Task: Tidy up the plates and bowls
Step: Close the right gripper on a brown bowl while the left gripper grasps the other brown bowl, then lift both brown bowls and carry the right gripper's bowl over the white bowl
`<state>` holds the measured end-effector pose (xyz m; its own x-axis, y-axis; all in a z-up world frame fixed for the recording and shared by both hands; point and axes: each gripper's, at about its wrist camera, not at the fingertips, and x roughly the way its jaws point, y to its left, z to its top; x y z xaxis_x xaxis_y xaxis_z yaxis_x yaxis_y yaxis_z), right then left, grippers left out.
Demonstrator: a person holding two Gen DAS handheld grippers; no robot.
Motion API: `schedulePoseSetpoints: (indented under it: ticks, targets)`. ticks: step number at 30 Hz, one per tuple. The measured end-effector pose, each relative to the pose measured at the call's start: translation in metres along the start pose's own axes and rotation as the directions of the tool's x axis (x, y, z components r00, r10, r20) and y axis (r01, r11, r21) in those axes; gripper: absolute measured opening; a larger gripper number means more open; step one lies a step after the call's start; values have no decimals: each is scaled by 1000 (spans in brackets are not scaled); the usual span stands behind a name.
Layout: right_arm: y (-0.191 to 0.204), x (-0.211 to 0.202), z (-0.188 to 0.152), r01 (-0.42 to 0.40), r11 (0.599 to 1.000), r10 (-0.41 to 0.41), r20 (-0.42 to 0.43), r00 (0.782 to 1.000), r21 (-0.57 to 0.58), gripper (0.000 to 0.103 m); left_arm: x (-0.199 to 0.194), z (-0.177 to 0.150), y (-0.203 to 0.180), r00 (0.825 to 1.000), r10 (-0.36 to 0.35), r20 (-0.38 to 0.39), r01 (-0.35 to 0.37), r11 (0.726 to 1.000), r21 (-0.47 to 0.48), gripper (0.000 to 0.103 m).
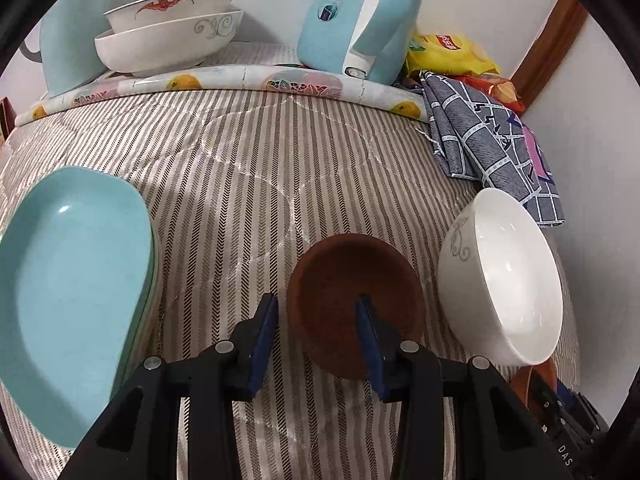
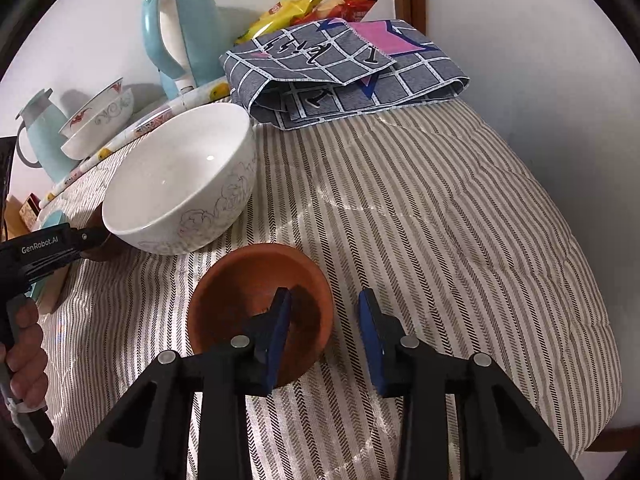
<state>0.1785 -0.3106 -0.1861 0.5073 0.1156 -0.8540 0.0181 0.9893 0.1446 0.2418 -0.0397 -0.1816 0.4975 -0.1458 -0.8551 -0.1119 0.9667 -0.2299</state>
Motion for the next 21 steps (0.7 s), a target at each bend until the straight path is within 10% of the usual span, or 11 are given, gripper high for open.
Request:
schedulePoseSetpoints:
  ticks: [21]
  targets:
    - [15,-15,0,8,1000,-8,62,998,-4,10,-15,-1,-3,998,-28,49,26,999,42,9]
